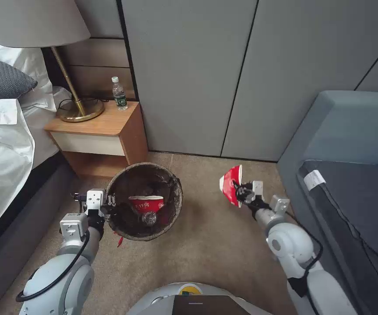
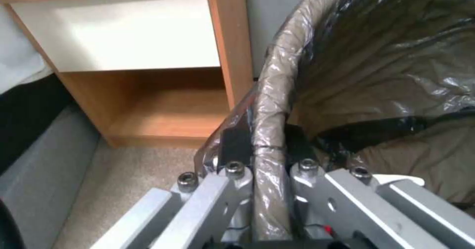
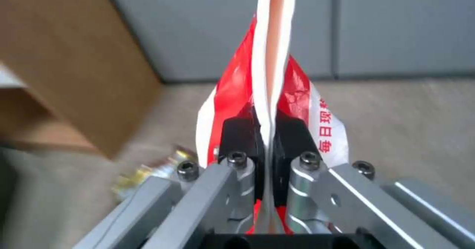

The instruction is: Pick up the trash bin, then pick up the garbage from the floor and place it into the trash bin.

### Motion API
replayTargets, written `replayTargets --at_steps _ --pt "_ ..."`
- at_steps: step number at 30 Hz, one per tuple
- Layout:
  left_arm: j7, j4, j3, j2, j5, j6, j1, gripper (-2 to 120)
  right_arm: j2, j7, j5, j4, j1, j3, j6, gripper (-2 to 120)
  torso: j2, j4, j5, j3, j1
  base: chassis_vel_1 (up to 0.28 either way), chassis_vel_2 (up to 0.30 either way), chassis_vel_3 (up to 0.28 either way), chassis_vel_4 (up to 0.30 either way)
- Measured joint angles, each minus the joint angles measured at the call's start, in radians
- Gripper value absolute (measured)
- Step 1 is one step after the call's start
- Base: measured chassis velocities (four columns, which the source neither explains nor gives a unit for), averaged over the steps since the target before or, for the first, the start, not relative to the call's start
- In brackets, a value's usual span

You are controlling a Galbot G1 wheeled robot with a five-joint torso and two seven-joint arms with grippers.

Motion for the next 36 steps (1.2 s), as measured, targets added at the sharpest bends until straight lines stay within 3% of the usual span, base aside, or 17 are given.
replayTargets --at_steps 6,9,36 --pt "-0.001 0.000 0.000 0.002 -0.001 0.002 -0.003 3 -0.059 -0.050 0.074 0.124 0.020 -0.030 -0.057 2 0.000 0.0000 0.0000 0.000 0.000 0.000 0.000 0.000 0.000" --pt "-0.001 0.005 0.003 0.002 0.000 0.002 -0.008 3 -0.090 -0.044 0.085 0.167 0.063 -0.101 -0.056 2 0.000 0.0002 -0.0001 0.000 0.000 0.000 0.000 0.000 0.000" --pt "0.007 0.046 0.018 -0.005 0.023 0.007 -0.051 3 -0.064 -0.084 0.102 0.136 0.290 -0.476 -0.108 2 0.000 0.0000 -0.0001 0.000 0.000 0.000 0.000 0.000 0.000"
